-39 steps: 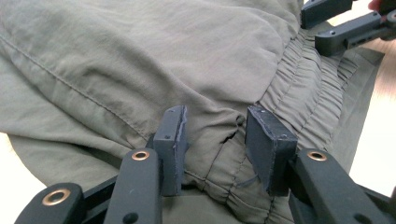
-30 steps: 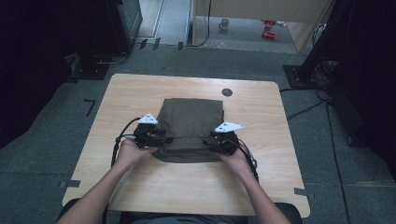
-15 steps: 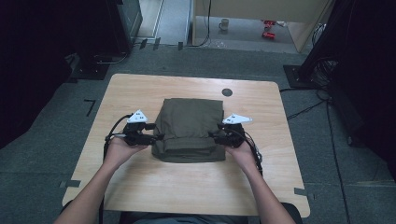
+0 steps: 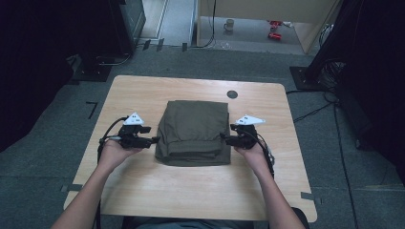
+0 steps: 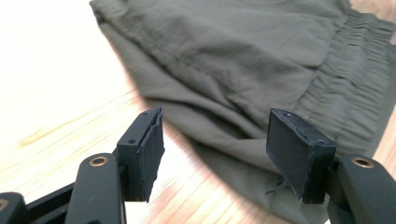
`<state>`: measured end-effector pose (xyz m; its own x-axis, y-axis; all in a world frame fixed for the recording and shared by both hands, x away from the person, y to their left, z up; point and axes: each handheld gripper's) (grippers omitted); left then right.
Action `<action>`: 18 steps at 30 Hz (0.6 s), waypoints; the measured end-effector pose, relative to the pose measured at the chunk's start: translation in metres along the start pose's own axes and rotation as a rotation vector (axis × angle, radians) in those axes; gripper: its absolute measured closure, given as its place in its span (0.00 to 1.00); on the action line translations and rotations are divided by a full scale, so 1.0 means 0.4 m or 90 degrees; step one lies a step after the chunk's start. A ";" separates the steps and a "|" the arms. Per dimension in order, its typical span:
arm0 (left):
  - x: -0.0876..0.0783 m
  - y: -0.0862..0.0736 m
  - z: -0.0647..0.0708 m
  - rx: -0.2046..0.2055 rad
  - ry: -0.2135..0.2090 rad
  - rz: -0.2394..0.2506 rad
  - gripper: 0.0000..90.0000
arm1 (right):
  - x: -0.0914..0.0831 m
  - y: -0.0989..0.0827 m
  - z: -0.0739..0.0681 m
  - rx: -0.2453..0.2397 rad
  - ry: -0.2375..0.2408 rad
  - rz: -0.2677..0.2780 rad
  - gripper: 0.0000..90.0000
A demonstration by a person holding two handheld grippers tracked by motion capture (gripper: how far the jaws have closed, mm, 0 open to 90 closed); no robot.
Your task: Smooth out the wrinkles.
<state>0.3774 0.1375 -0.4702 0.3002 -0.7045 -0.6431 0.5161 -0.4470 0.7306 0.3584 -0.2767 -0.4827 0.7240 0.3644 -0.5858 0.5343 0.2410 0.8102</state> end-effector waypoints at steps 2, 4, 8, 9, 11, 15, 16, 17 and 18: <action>-0.005 -0.006 -0.008 -0.006 0.003 -0.001 0.41 | -0.003 -0.002 0.008 0.004 -0.002 0.000 0.43; -0.009 -0.011 -0.015 -0.008 0.006 -0.005 0.41 | -0.006 -0.003 0.014 0.009 -0.005 0.002 0.43; -0.014 -0.022 -0.026 -0.008 0.009 -0.012 0.41 | -0.011 -0.006 0.029 0.018 -0.010 0.006 0.42; -0.015 -0.024 -0.029 -0.009 0.009 -0.013 0.41 | -0.012 -0.007 0.033 0.019 -0.013 0.007 0.42; -0.018 -0.030 -0.035 -0.010 0.009 -0.016 0.41 | -0.014 -0.009 0.039 0.019 -0.016 0.006 0.41; -0.024 -0.040 -0.048 -0.012 0.008 -0.016 0.41 | -0.017 -0.017 0.054 0.011 -0.025 0.005 0.41; -0.026 -0.043 -0.051 -0.013 0.009 -0.014 0.41 | -0.015 -0.019 0.058 0.011 -0.025 0.006 0.41; -0.027 -0.046 -0.055 -0.012 0.009 -0.015 0.41 | -0.014 -0.021 0.062 0.014 -0.026 0.004 0.41; -0.029 -0.049 -0.059 -0.011 0.012 -0.016 0.41 | -0.013 -0.023 0.067 0.017 -0.025 0.001 0.41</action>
<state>0.3826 0.1674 -0.4825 0.3014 -0.6824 -0.6659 0.5371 -0.4556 0.7099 0.3614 -0.3050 -0.4878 0.7412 0.3298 -0.5847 0.5439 0.2155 0.8110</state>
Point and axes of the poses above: each handheld gripper's, and its own axes: x roughly forward along the jaws, y roughly out of its top, z roughly to its right, and after that the axes turned 10 degrees about -y, right-handed
